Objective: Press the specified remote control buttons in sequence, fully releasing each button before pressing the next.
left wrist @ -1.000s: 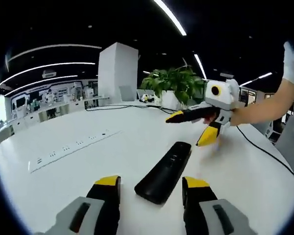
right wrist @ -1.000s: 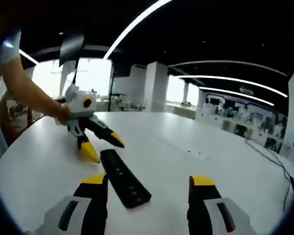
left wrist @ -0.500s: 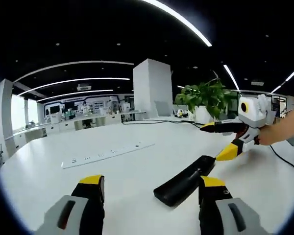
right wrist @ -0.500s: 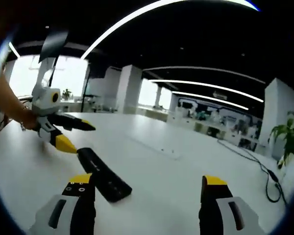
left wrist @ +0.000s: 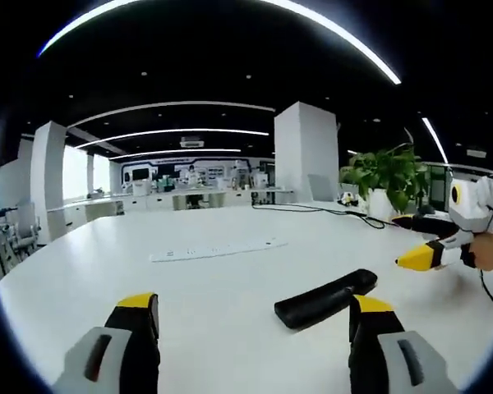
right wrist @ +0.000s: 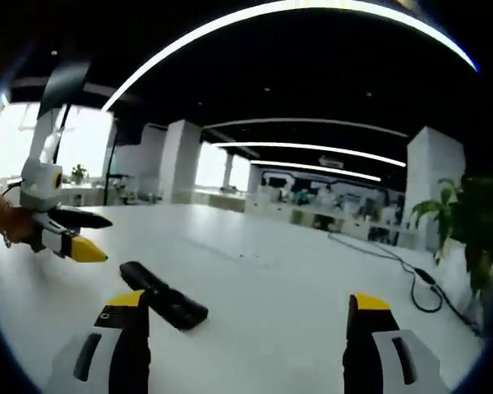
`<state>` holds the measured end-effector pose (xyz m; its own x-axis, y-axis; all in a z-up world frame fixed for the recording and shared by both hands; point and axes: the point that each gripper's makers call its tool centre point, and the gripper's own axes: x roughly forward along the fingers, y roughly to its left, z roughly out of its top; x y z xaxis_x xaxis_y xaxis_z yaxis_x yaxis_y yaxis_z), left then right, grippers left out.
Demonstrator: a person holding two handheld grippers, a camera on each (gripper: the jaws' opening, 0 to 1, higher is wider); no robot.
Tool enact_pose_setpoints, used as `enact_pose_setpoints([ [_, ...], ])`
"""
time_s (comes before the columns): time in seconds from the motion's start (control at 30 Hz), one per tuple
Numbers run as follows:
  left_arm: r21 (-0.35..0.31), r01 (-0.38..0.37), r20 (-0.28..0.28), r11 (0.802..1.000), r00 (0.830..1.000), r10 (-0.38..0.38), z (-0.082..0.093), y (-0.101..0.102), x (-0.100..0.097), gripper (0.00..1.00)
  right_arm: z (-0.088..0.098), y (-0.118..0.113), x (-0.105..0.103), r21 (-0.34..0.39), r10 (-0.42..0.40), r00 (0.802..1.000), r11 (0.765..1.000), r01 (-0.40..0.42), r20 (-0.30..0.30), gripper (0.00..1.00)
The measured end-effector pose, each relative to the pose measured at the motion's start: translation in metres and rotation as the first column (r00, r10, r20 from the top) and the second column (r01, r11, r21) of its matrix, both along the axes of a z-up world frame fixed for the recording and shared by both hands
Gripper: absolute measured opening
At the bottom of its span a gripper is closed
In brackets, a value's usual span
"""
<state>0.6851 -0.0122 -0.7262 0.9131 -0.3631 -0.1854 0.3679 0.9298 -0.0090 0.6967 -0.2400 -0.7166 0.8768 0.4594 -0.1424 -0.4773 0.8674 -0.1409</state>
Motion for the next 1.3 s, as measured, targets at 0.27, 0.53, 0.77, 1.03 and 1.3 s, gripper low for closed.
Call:
enact_pose_setpoints([
  [0.27, 0.030, -0.034, 0.019, 0.999, 0.999, 0.033, 0.015, 0.004, -0.027, 1.00, -0.001, -0.021, -0.028, -0.033, -0.076, 0.997, 0.997, 0.075, -0.035, 0.99],
  [0.53, 0.057, -0.033, 0.015, 0.998, 0.999, 0.032, 0.027, 0.002, -0.049, 1.00, 0.001, -0.030, -0.050, -0.050, -0.108, 0.992, 0.993, 0.105, -0.065, 0.99],
  [0.77, 0.053, -0.047, -0.007, 0.997, 0.999, 0.048, 0.033, 0.002, -0.074, 1.00, 0.004, -0.037, -0.077, -0.039, -0.156, 0.983, 0.987, 0.153, -0.100, 0.99],
  [1.03, 0.073, -0.045, -0.036, 0.996, 0.998, 0.048, 0.033, 0.008, -0.114, 0.99, 0.010, -0.031, -0.110, -0.047, -0.159, 0.979, 0.987, 0.154, -0.125, 0.99],
  [1.3, 0.074, -0.051, -0.032, 0.996, 0.998, 0.053, 0.043, 0.010, -0.137, 0.98, 0.023, -0.038, -0.131, -0.050, -0.175, 0.977, 0.984, 0.170, -0.123, 0.99],
])
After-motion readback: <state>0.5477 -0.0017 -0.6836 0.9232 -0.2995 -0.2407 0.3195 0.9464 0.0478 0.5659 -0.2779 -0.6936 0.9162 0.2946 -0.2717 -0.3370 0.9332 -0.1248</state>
